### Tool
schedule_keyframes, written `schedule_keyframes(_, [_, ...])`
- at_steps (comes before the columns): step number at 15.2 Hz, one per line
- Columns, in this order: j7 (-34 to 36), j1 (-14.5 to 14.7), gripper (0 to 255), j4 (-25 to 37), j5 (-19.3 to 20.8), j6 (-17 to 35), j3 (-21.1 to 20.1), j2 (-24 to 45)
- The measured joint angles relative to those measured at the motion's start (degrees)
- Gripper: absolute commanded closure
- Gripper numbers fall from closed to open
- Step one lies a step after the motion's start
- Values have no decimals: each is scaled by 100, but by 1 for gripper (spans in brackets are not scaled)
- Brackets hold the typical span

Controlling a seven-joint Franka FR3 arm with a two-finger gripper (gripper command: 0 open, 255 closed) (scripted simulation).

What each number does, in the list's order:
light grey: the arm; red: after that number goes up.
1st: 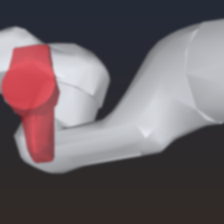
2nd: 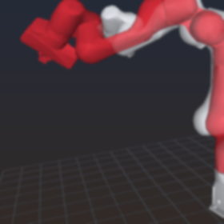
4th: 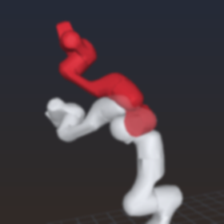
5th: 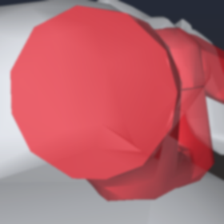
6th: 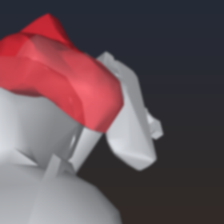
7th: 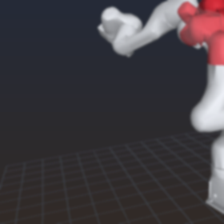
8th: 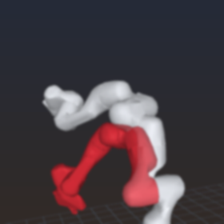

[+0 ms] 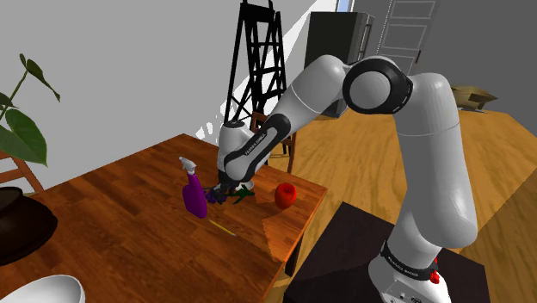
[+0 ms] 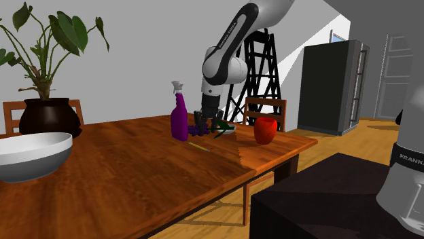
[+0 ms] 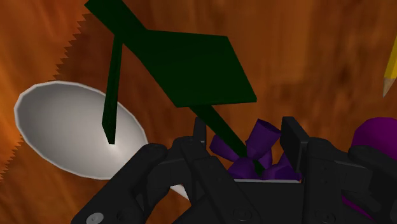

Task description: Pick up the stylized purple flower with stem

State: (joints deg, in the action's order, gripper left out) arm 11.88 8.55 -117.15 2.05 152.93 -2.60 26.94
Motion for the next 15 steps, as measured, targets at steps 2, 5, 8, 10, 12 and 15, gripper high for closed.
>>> schedule_keyframes(2, [2,1,255,0,0,2,0,1])
schedule_keyframes(5, [-2,-1,255,0,0,6,-1,2])
schedule_keyframes(8, [-5,-4,255,-15,-9,-119,-8,-129])
schedule_keyframes(10, [-21,-16,255,-10,-20,-225,-16,-229])
schedule_keyframes(12, [-22,-18,255,-10,-28,-334,-22,-339])
schedule_keyframes(15, [-22,-18,255,-1,-40,-513,-32,-509])
